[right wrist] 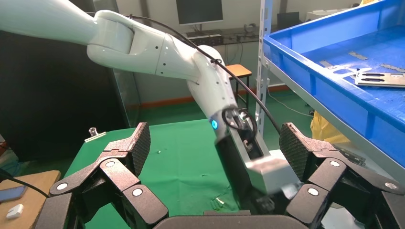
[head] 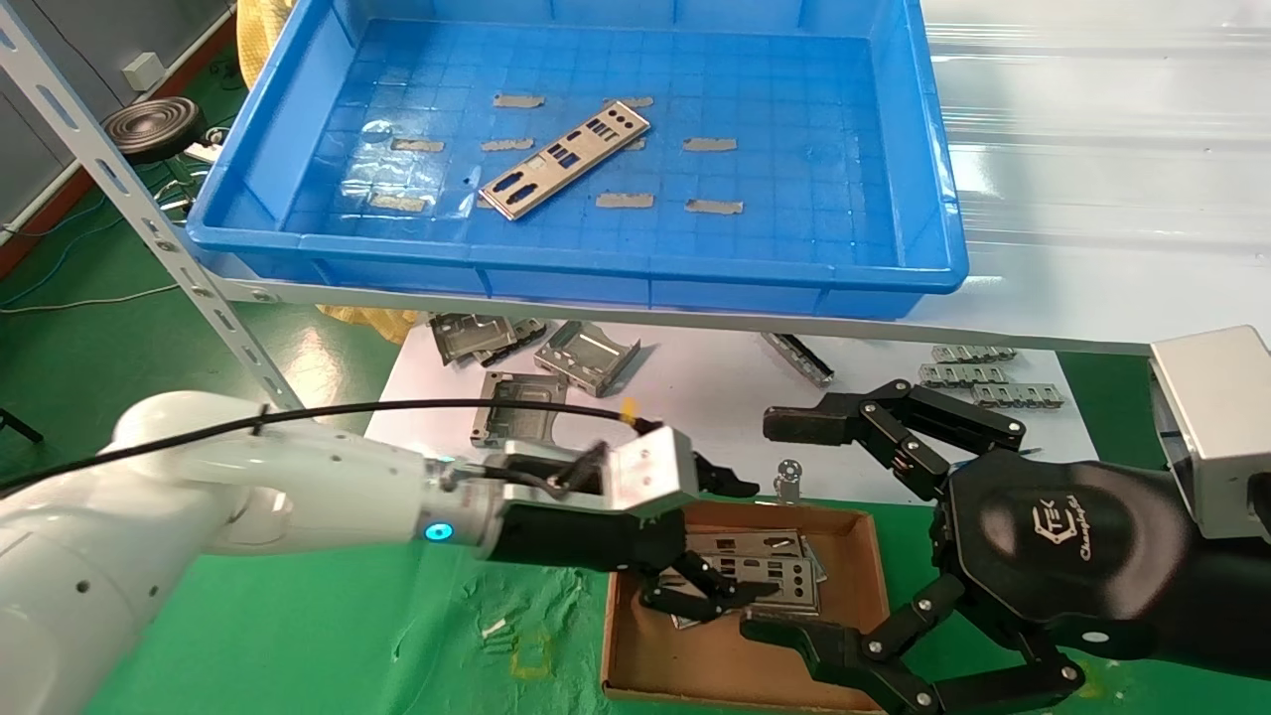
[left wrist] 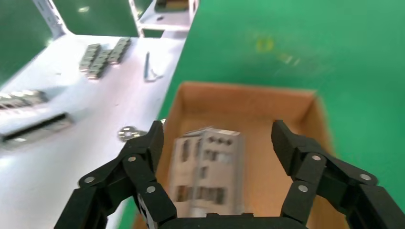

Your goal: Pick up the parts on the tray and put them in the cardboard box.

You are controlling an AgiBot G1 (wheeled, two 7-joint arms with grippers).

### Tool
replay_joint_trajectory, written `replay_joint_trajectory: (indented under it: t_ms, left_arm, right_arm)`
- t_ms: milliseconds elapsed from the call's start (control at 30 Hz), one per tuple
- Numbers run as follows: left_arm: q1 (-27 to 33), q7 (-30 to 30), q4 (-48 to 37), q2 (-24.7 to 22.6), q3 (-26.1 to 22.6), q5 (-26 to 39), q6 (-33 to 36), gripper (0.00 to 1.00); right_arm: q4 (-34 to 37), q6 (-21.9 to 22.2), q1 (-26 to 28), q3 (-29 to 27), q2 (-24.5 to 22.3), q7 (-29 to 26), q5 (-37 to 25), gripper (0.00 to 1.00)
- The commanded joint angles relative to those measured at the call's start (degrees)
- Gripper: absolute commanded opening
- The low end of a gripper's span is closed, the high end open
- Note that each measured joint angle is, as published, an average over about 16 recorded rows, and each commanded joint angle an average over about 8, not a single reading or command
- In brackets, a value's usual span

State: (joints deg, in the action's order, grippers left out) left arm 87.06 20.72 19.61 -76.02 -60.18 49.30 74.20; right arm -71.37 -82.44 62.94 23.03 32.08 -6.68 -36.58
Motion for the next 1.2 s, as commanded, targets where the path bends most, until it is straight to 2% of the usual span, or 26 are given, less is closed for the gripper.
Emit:
replay_joint_trajectory:
  t_ms: [33, 167, 333, 733, 1200]
  left_arm:
    - [0.1, -1.1, -1.6, 0.5, 0.6, -1.9, 3.4, 1.00]
    - [-0.9, -2.0, -3.8, 1.9, 2.3, -5.5, 9.7, 1.00]
    - [-1.9, -2.3, -5.1, 2.8, 3.3, -7.8, 13.0, 1.00]
    - [-2.0, -3.0, -2.8, 3.3, 3.8, -6.5, 11.0, 1.00]
    - [-7.3, -9.4, 10.0, 11.8, 13.0, -6.8, 11.2, 1.00]
  right_arm:
    - [0.0, 0.0, 0.0, 0.0, 0.0, 0.0, 0.0, 1.00]
    - [0.0, 0.0, 0.0, 0.0, 0.0, 0.0, 0.0, 1.00]
    - [0.0, 0.0, 0.0, 0.0, 0.0, 0.0, 0.0, 1.00]
    - [0.0, 0.0, 0.0, 0.0, 0.0, 0.0, 0.0, 1.00]
    - [0.0, 0.0, 0.0, 0.0, 0.0, 0.0, 0.0, 1.00]
